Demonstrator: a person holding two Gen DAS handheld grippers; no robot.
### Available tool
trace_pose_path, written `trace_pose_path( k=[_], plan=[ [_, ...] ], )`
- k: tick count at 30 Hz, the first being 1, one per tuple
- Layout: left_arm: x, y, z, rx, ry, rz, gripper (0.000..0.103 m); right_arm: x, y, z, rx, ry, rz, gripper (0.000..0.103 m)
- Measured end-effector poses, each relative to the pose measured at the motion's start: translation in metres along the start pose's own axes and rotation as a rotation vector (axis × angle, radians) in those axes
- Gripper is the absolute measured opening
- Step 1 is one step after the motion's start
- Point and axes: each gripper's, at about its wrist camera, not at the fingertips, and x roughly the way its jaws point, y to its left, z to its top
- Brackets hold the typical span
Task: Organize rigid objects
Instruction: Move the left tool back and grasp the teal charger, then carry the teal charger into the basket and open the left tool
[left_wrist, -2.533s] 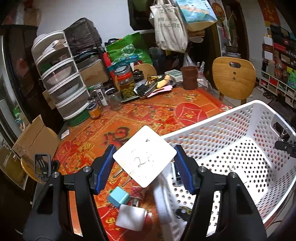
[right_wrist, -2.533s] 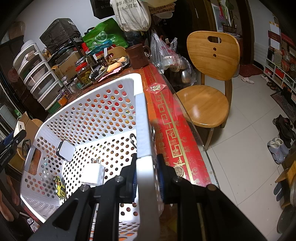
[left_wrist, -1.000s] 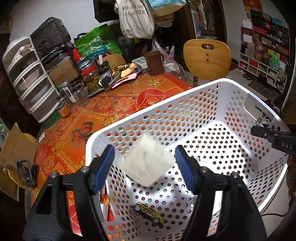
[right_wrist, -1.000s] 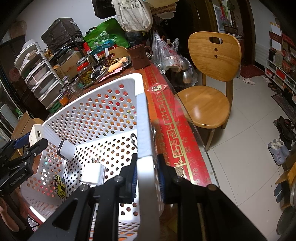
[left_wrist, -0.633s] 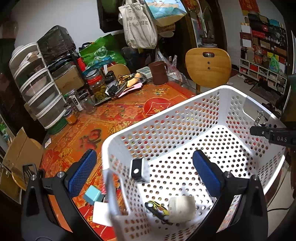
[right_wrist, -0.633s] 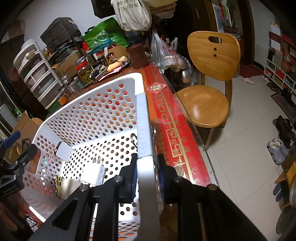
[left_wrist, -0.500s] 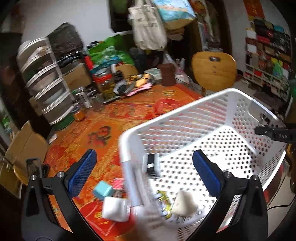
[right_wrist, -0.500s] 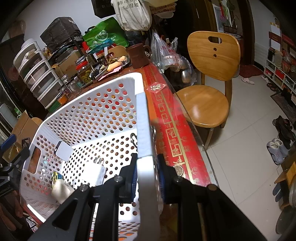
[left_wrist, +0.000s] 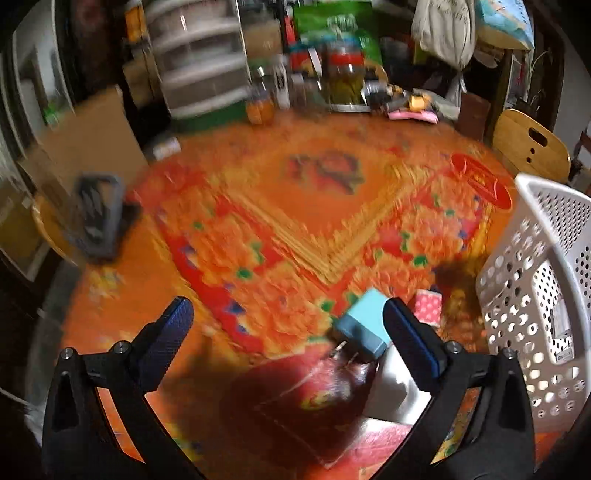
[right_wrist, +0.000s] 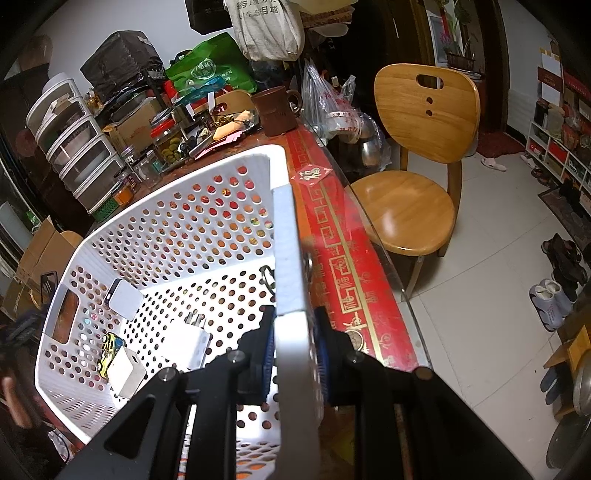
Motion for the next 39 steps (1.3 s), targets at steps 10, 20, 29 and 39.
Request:
trace_pose_path(
  k=[10,20,29,39],
  plan=[
    [0.032,-0.023,-0.013,0.044,0.039,-0.007,0.102,-0.002,-0.002,-0.001,0.002,0.007,-0.004,0.019],
    [0.044,-0.037,-0.019,0.127,0.071,-0.009,0.098,-0.001,-0.001,0.0,-0.003,0.001,-0.002,0.019],
    [0.048,-0.037,-0.019,0.089,0.045,0.017,0.041,-0.002,-0.002,-0.001,-0.006,-0.002,0.001,0.019],
    [0.015,-0.021,-0.015,0.03,-0.067,0.084,0.04,-0.003,-0.001,-0.001,-0.012,-0.007,0.0,0.019]
  ],
)
